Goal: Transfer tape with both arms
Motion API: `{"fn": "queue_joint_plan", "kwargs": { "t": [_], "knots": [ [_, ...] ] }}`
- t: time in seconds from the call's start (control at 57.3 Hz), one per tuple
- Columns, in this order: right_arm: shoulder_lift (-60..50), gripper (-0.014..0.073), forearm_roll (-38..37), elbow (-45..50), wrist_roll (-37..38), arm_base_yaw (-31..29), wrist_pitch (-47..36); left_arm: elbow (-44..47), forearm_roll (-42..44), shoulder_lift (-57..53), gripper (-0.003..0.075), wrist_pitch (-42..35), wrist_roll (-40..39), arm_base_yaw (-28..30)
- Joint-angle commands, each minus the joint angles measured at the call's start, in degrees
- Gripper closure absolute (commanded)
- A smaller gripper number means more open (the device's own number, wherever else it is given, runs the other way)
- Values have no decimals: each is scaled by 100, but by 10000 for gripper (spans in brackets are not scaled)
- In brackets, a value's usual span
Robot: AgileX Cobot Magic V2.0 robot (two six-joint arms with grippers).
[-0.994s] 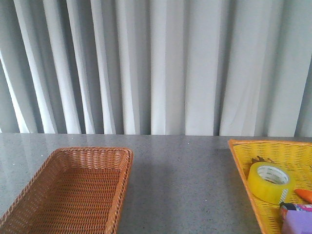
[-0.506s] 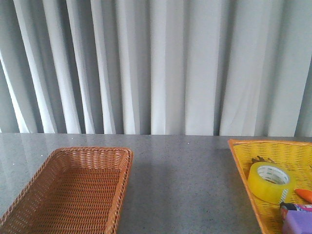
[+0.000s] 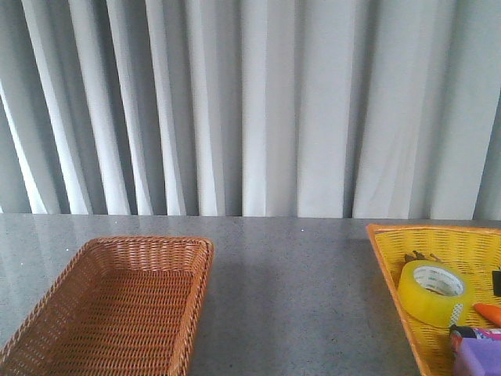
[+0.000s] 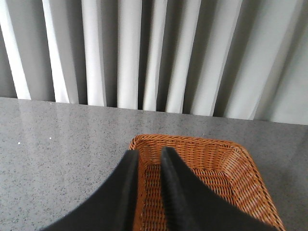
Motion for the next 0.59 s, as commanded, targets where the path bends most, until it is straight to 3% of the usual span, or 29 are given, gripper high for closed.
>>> {"fn": "queue_joint_plan", "kwargs": {
  "t": [0.0,0.14,0.262,0.366,0.576],
  "knots": [
    [-61,246,-170,-195,-33,8,-284,-188,-68,146,437,-321,-79,-44],
    [-61,6,-263,-195,11,8,-157,-188,-68,364,195,-176,-79,-44],
    [-61,-99,-268,-195,11,8,-171,-188,-68,455,70,-101,-72,-44],
    [-61,-102,-172,-195,11,8,-199,-188,-68,455,57,-115,-65,-44],
    [-215,-56,-179,-195,11,8,-161,-172,-68,455,106,-190,-71,-44]
  ]
}}
